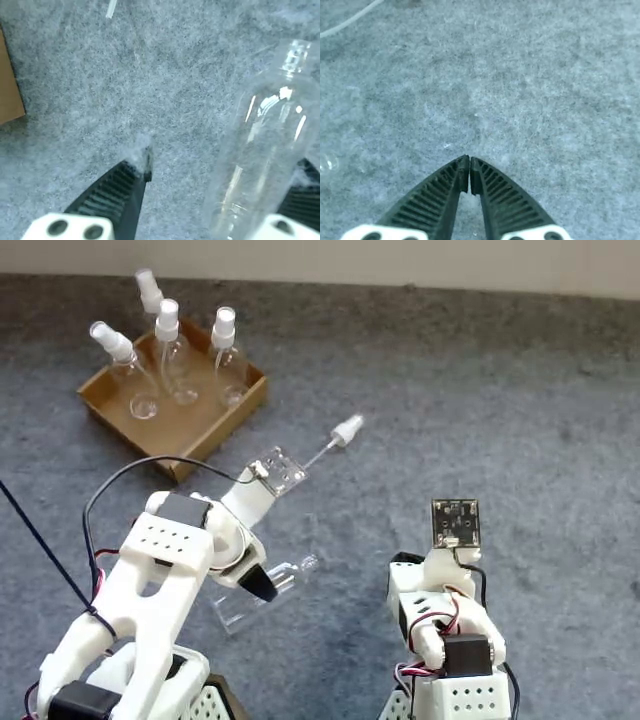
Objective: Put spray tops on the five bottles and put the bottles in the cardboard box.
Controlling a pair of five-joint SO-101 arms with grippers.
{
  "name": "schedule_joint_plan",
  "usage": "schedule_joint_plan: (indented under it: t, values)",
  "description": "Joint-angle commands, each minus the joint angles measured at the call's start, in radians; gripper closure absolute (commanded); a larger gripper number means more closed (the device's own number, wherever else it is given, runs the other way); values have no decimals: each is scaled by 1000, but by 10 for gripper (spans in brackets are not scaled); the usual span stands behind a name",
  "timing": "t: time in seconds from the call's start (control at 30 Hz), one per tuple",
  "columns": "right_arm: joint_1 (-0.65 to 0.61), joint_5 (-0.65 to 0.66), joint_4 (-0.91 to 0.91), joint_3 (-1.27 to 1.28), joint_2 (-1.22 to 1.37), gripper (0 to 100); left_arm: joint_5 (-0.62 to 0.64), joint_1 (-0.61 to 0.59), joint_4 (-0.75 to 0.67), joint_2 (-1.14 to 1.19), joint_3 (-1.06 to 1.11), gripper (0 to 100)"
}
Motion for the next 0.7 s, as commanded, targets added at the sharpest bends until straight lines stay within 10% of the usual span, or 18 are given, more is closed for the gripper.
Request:
schedule_joint_plan:
  t: [0.0,0.67]
  values:
    - [-13,-3,5,145,-13,994,-41,15,-6,-2,-12,655]
    - [-13,-3,5,145,-13,994,-40,12,176,-2,-180,655]
